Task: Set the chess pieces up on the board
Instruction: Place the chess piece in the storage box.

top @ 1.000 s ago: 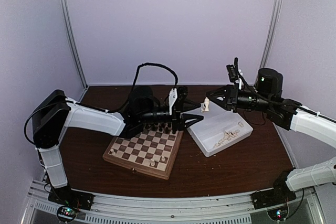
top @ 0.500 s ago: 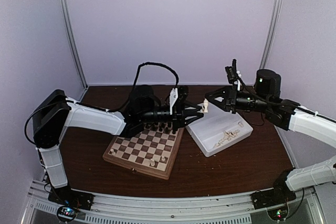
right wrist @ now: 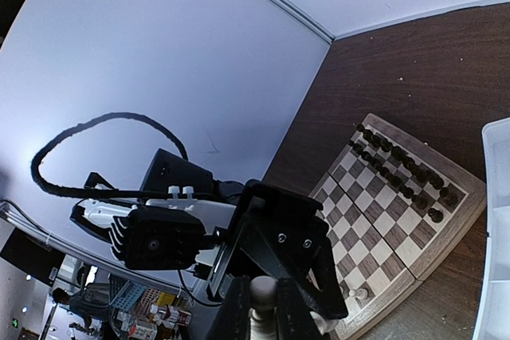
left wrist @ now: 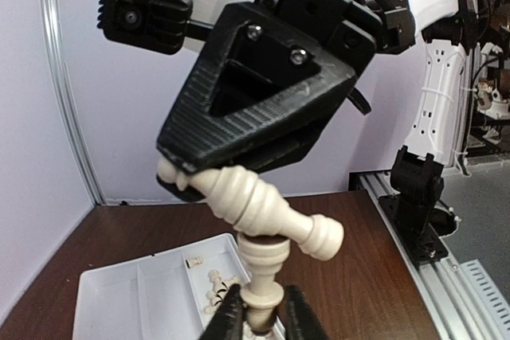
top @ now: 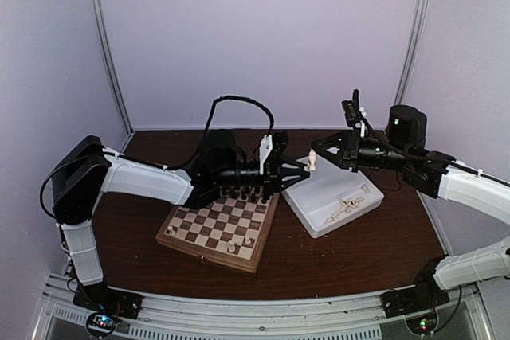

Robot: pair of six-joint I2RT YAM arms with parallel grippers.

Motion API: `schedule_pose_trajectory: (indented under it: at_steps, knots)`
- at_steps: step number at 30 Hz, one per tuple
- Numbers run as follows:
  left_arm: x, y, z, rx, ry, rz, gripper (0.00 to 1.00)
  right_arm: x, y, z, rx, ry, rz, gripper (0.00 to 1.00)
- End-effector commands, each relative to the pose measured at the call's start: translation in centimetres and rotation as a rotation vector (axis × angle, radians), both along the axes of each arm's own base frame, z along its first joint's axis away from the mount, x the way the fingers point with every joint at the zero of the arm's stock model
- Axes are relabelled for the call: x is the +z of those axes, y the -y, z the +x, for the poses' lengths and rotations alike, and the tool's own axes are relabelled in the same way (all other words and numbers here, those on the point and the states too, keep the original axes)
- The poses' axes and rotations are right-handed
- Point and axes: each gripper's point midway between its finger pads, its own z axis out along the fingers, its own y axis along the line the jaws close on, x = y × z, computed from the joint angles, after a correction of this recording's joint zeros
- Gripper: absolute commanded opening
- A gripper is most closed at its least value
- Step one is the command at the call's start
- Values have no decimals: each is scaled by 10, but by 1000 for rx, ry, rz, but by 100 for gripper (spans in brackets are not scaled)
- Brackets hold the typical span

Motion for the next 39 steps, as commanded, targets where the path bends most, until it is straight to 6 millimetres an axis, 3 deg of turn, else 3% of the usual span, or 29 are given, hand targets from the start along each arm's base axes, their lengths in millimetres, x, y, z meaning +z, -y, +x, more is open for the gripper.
schedule_pose_trajectory:
  at_steps: [1, 6, 16, 24, 32, 39]
  knots:
    - [12, 3, -3, -10, 25, -20, 9, 8, 1, -5, 13, 26, 20, 3]
    - [12, -2, -6, -4, 29, 5, 0, 5, 3, -5, -2, 31, -1, 3]
    - [3, -27, -8, 75, 23, 138, 0, -25, 24, -1, -94, 58, -185, 3]
    - [-8, -72, -18, 171, -65, 363, 0, -57, 45, 6, -180, 81, -339, 2]
    - [-30, -137, -23, 373, -234, 627, 0, -84, 56, 13, -220, 75, -432, 1]
    - [-40, -228, -31, 593, -201, 922, 0, -95, 56, 17, -218, 71, -466, 1]
